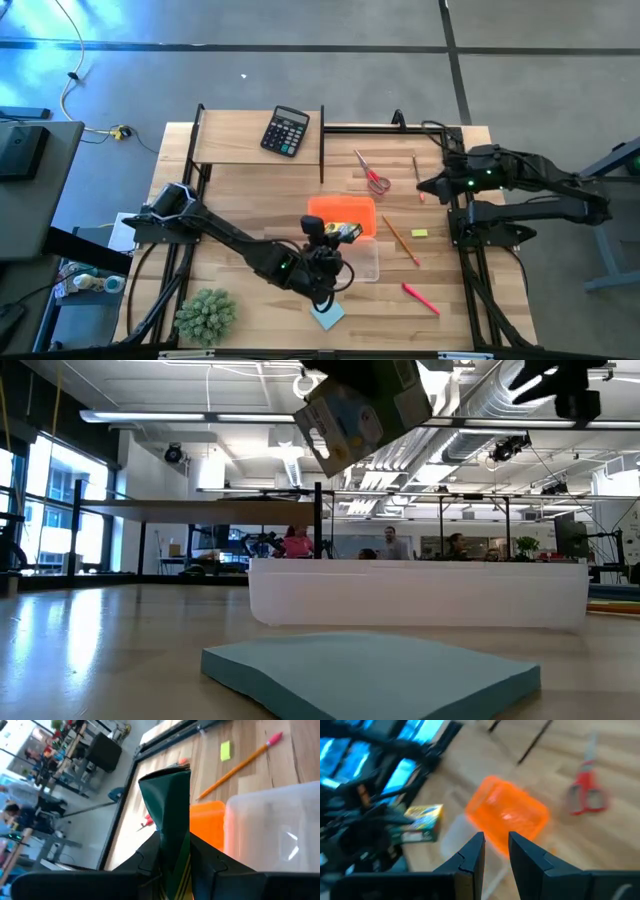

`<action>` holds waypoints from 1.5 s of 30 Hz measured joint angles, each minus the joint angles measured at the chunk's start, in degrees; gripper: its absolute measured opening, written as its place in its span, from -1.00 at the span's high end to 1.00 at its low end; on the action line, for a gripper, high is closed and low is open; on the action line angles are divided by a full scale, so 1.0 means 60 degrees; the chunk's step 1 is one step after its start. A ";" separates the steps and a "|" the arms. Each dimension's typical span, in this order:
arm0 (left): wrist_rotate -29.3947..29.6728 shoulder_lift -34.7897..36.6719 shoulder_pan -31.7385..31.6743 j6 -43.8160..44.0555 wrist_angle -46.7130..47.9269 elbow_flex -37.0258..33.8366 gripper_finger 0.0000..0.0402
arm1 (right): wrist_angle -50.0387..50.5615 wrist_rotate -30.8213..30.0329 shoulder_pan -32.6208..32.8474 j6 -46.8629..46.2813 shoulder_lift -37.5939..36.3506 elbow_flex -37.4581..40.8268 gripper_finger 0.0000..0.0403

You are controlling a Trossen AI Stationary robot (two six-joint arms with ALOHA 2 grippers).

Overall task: Pack school essentials
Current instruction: Put the yellow crayon box into the supply box

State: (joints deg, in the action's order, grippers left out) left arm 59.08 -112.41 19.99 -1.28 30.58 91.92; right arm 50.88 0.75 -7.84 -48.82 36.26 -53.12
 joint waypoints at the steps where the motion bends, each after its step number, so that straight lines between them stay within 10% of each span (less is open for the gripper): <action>1: 0.0137 0.0001 0.0000 -0.0239 -0.0143 0.0004 0.69 | -0.0222 0.0305 0.0000 0.0015 0.0141 -0.0002 0.61; 25: 0.1124 0.0012 -0.0022 -1.0980 -0.6737 0.0004 0.69 | -0.3918 0.4953 -0.0007 -0.4385 0.2271 0.0004 -0.18; 45: 0.0723 0.0019 -0.0087 -1.2979 -0.7593 0.0004 0.69 | -0.5915 0.4956 0.0543 -0.5906 0.3079 0.0000 -0.18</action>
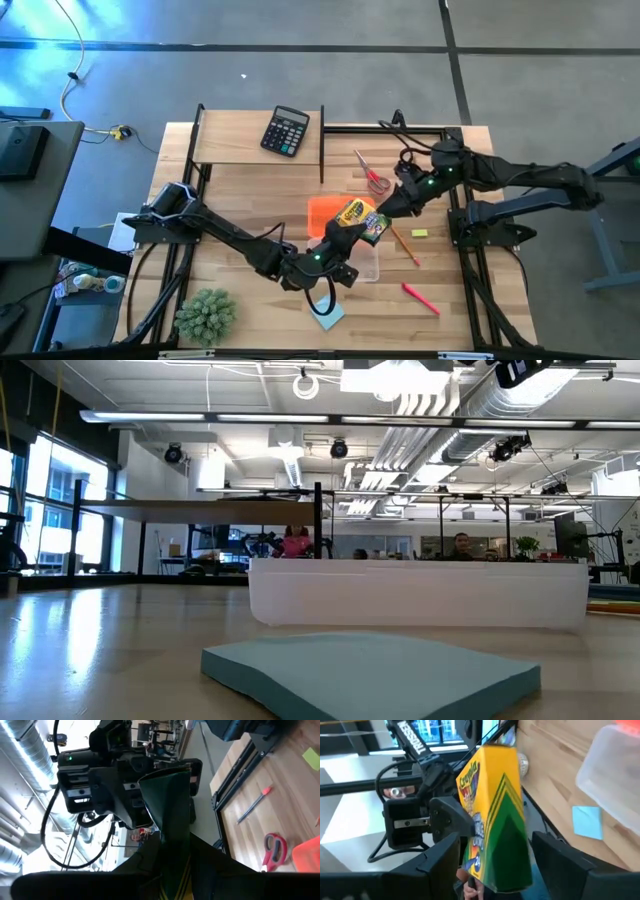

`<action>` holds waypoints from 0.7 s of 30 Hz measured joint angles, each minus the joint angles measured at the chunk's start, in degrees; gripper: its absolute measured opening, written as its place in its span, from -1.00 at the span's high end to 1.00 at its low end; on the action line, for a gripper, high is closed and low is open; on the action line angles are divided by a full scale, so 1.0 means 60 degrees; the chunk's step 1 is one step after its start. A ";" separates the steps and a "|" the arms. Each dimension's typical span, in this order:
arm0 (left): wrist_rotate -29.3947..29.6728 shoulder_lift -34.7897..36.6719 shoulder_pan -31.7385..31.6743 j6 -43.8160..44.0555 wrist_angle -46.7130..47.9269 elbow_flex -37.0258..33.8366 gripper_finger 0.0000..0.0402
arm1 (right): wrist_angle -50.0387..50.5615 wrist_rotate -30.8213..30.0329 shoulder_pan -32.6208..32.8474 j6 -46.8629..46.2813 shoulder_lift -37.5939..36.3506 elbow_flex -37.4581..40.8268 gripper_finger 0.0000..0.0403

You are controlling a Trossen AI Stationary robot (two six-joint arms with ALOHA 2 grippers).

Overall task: Pack school essentials
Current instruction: Put the yellow crayon box into the supply box

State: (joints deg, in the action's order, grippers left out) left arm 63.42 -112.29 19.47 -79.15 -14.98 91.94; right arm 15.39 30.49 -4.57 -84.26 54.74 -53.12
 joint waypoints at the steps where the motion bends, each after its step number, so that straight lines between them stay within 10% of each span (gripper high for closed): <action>1: 0.0011 0.0000 -0.0027 -0.0030 0.0003 0.0000 0.69 | -0.0117 -0.0012 0.0056 -0.0069 0.0066 0.0000 -0.18; 21: -0.0182 0.0015 -0.0230 -0.0066 0.0000 0.0000 0.69 | -0.0374 0.0005 0.0183 -0.0417 0.0253 0.0004 0.40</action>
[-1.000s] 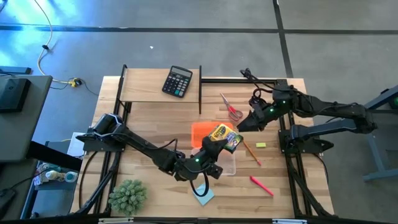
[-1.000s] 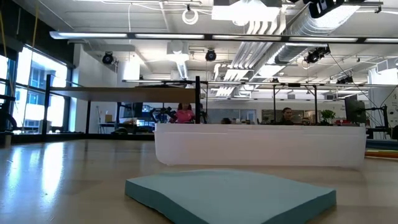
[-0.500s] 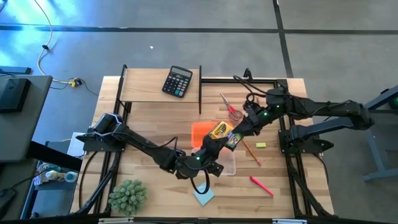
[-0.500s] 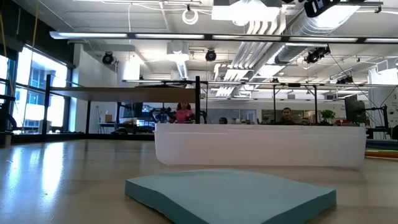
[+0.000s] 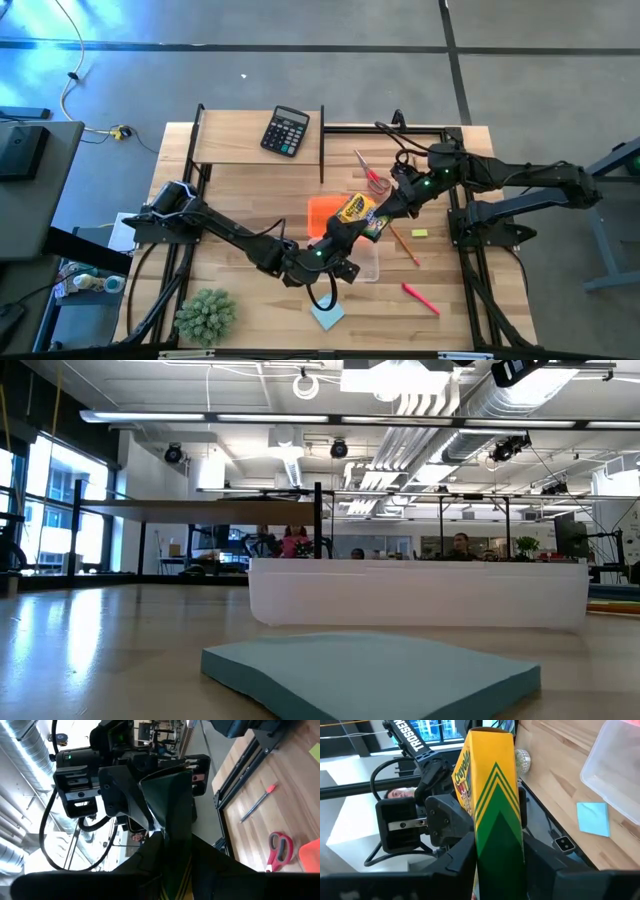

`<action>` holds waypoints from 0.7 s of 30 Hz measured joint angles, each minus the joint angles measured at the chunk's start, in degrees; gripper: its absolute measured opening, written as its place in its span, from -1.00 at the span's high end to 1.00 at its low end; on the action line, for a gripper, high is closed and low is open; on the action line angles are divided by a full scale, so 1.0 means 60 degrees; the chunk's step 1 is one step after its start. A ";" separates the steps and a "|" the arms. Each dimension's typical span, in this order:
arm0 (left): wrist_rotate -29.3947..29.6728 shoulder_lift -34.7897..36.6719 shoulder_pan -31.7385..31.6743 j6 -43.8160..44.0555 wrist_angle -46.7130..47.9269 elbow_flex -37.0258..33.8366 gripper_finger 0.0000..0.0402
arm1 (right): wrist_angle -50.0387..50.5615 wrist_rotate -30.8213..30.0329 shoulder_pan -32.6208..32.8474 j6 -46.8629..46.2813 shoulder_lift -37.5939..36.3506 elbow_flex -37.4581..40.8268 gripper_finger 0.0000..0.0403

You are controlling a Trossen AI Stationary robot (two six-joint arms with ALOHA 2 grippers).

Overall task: Pack school essentials
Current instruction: Put the yellow crayon box into the supply box

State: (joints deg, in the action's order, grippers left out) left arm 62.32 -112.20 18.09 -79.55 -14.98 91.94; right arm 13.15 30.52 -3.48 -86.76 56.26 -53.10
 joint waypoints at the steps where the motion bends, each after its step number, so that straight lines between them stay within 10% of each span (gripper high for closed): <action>1: -0.0011 0.0000 -0.0004 0.0007 0.0004 0.0000 0.69 | 0.0000 0.0002 -0.0001 0.0000 -0.0001 0.0000 0.40; 21: -0.0045 -0.0003 -0.0015 0.2466 0.0098 0.0000 0.63 | -0.0023 -0.0119 -0.0005 -0.0111 0.0002 0.0000 0.41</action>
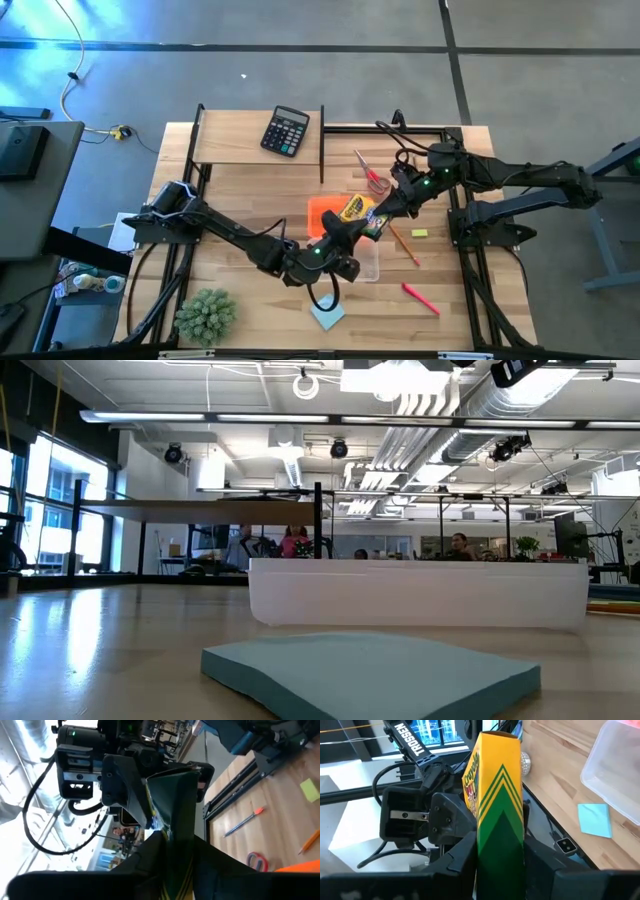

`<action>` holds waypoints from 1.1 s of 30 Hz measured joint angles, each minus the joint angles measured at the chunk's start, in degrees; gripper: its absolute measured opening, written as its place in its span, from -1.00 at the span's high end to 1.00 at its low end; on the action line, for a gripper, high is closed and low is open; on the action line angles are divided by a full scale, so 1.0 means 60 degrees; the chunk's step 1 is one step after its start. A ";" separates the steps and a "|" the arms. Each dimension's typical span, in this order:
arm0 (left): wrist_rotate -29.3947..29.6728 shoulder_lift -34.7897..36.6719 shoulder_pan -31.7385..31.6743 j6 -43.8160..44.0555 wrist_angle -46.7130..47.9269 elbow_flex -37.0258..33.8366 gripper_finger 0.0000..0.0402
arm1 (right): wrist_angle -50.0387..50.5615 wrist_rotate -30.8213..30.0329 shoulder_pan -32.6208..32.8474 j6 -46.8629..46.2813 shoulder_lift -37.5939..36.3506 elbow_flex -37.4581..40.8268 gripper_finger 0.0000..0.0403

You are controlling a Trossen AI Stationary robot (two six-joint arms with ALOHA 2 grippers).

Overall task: Pack school essentials
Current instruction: Put the yellow crayon box into the supply box

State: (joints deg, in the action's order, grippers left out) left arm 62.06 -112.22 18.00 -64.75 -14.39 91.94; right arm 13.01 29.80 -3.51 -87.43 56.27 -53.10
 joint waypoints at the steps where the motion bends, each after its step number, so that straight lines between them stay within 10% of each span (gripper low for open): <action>1: -0.0014 -0.0002 0.0000 0.0138 0.0000 0.0000 0.60 | -0.0008 0.0001 0.0001 -0.0034 0.0000 0.0000 0.41; 33: 0.0534 -0.0015 0.0592 0.3861 0.0050 0.0000 -0.09 | 0.0002 0.0048 -0.0522 0.0818 -0.0020 -0.0002 0.41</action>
State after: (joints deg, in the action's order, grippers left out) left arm 65.26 -112.31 21.55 -41.59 -14.09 91.94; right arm 13.02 30.09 -6.64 -82.52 56.15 -53.12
